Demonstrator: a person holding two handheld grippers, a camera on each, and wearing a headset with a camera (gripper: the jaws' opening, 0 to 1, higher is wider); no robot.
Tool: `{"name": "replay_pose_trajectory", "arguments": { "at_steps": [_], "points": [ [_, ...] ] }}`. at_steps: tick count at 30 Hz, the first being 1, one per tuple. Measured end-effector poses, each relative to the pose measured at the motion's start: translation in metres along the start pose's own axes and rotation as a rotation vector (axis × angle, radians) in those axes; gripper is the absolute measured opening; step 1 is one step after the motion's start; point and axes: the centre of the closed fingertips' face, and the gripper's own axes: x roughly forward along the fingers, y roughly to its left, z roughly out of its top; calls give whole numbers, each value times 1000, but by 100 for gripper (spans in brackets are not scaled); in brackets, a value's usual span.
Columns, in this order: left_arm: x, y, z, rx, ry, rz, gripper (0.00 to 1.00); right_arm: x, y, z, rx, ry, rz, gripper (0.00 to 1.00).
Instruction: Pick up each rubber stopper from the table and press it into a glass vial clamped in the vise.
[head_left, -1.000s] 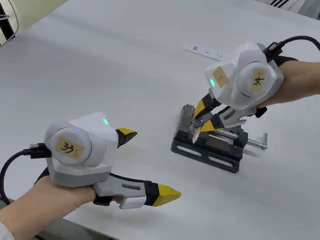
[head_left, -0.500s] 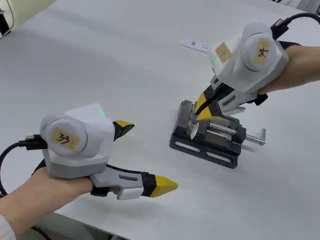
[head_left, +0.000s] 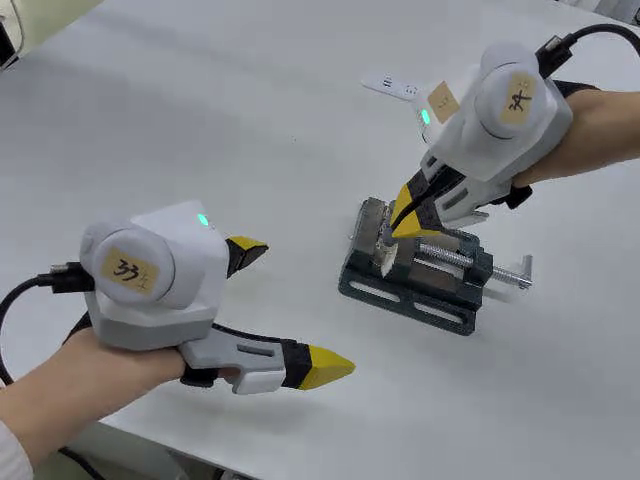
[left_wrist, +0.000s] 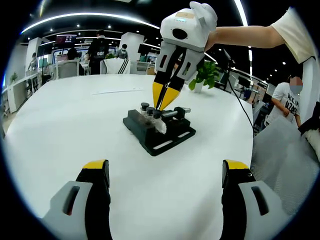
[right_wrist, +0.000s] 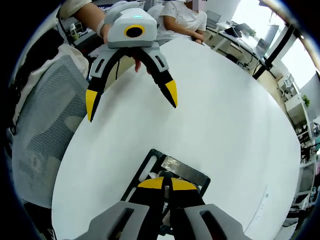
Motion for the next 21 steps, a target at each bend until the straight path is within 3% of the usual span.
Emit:
{"name": "replay_pose_trajectory", "arguments": {
  "at_steps": [21],
  "points": [
    [1, -1, -6, -9, 11, -13, 92, 1, 0, 1, 5, 7, 19, 0]
  ]
}}
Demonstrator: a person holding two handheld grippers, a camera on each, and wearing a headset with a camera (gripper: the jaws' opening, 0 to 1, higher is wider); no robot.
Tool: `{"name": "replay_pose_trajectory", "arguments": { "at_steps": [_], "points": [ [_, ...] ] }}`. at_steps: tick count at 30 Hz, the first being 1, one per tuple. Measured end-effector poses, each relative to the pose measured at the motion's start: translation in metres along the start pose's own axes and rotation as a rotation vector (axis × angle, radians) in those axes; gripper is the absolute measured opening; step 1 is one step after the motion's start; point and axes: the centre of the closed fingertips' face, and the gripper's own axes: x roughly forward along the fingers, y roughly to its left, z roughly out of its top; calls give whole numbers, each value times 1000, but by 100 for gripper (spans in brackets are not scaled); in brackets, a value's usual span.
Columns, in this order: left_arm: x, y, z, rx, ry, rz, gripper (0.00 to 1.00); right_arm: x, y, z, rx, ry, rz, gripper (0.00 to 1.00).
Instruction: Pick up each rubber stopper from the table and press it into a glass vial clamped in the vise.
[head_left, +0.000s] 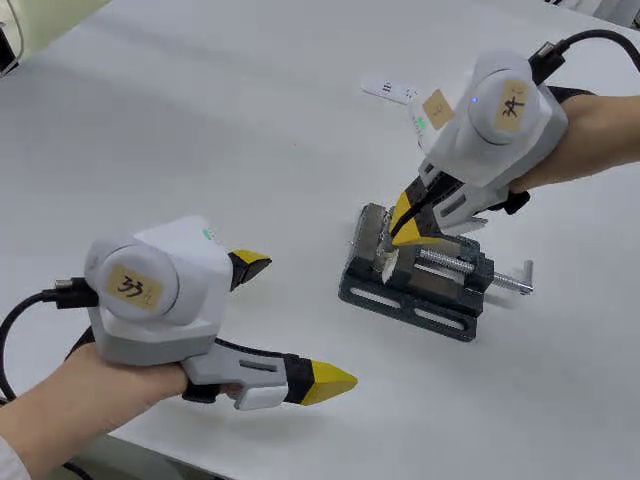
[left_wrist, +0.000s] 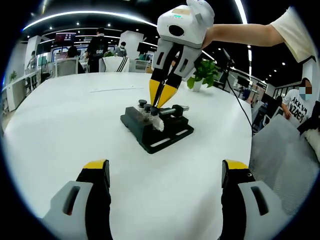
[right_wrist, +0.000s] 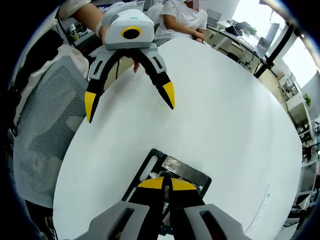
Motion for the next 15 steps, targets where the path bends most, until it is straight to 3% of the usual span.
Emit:
{"name": "replay_pose_trajectory", "arguments": {
  "at_steps": [8, 15],
  "points": [
    [1, -2, -3, -5, 2, -4, 92, 1, -1, 0, 32, 3, 37, 0],
    [2, -2, -2, -9, 0, -5, 92, 2, 2, 0, 19, 28, 38, 0]
  ]
}}
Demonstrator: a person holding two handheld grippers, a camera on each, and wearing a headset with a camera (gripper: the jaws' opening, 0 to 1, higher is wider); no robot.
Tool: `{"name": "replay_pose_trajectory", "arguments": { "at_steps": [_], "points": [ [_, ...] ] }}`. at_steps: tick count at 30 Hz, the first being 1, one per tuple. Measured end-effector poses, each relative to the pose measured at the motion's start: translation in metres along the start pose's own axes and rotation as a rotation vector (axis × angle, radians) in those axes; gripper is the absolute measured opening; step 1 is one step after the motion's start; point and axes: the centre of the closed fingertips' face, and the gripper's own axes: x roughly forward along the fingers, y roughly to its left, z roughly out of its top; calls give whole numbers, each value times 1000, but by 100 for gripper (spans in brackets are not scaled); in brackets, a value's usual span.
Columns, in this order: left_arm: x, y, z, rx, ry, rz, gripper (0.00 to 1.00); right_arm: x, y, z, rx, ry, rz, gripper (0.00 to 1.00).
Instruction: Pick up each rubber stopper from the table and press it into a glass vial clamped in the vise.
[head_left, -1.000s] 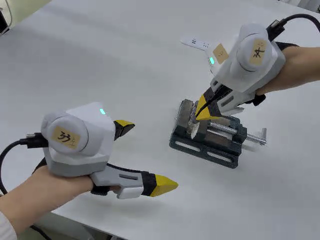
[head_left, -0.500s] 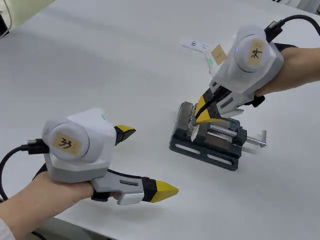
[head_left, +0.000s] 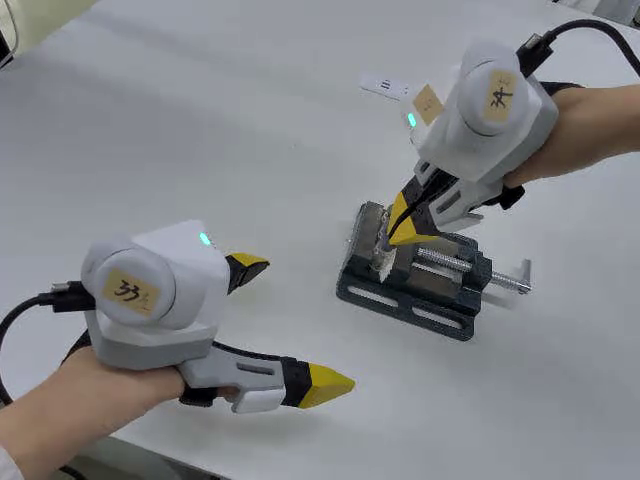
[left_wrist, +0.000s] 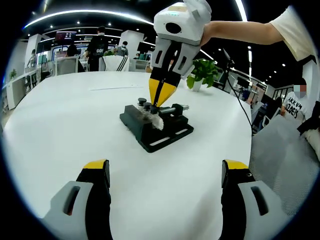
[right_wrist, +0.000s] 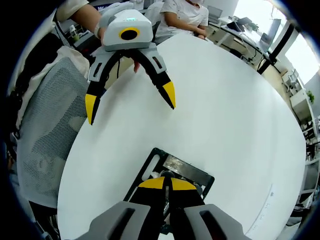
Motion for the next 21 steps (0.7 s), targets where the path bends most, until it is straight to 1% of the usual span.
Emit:
{"name": "replay_pose_trajectory", "arguments": {
  "at_steps": [4, 5, 8, 9, 10, 11, 14, 16, 17, 21],
  "points": [
    [2, 2, 2, 0, -6, 2, 92, 2, 0, 1, 5, 8, 4, 0],
    [3, 3, 2, -2, -9, 3, 92, 3, 0, 0, -25, 20, 2, 0],
    [5, 3, 2, -8, -11, 3, 92, 3, 1, 2, -24, 33, 0, 0],
    [5, 3, 2, -8, -10, 2, 92, 3, 0, 1, 12, 38, 1, 0],
    [6, 3, 1, -8, -8, 0, 92, 3, 0, 1, 26, 38, 6, 0],
    [7, 3, 1, -9, -7, -1, 91, 3, -1, 1, 19, 38, 8, 0],
    [8, 2, 2, -10, -9, -6, 92, 3, -1, 0, 61, 33, 18, 0],
    [9, 2, 1, -12, -9, -7, 91, 3, 0, 0, 59, 32, 26, 0],
    [9, 2, 1, -11, -9, -7, 91, 4, -1, 0, 74, 33, 28, 0],
    [10, 2, 2, -17, -12, -4, 91, 4, 0, 0, 68, 37, 34, 0]
  ]
}}
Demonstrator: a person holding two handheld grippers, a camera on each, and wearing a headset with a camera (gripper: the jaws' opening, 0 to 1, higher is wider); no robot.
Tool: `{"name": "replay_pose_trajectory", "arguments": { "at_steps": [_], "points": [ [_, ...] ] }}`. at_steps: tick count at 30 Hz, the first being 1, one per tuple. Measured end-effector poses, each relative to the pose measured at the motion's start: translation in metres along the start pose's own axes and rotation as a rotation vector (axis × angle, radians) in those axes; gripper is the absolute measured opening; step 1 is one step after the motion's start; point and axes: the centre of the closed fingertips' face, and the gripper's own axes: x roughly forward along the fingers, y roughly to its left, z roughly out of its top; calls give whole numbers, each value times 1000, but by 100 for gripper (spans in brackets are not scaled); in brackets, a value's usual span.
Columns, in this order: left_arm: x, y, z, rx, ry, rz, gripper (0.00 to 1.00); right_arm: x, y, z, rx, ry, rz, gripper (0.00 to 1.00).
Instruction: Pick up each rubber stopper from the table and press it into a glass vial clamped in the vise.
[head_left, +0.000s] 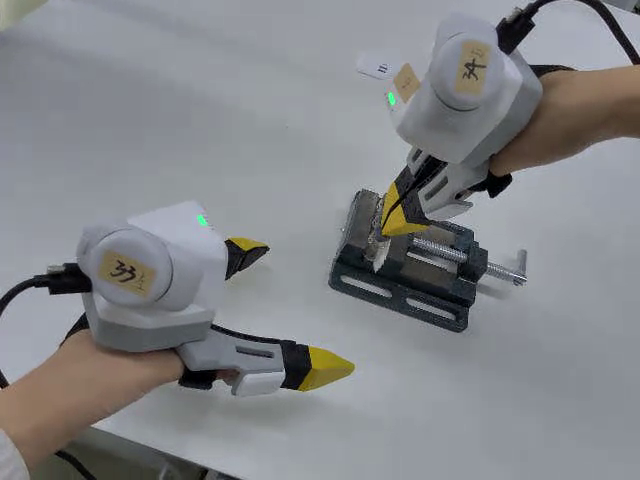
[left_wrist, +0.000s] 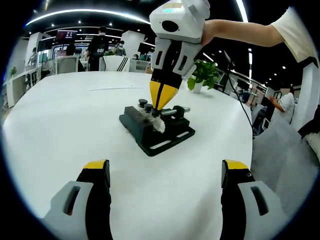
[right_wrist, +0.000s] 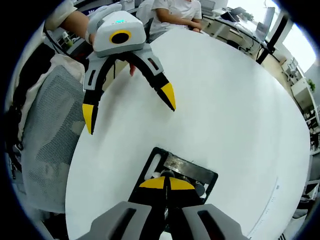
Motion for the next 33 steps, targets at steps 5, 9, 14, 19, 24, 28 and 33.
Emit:
{"name": "replay_pose_trajectory", "arguments": {
  "at_steps": [5, 9, 14, 19, 24, 28, 33],
  "points": [
    [0, 0, 0, -6, -3, 5, 91, 1, 1, 1, 20, 16, 8, 0],
    [0, 0, 0, -8, -4, 3, 91, 1, 1, -2, 29, 31, 3, 0],
    [1, 0, 2, -9, -7, 6, 91, 0, 2, -2, 59, 28, 3, 0],
    [1, -1, 5, -12, -13, 10, 91, 1, 3, -1, 66, 30, 5, 0],
    [2, -2, 3, -16, -10, 11, 91, 1, 2, 0, 87, 57, 5, 0],
    [2, -3, 4, -11, -9, 6, 91, 1, 1, 0, 121, 77, 12, 0],
    [4, -2, 5, -13, -12, 5, 91, 1, 0, 0, 153, 108, 35, 0]
  ]
}}
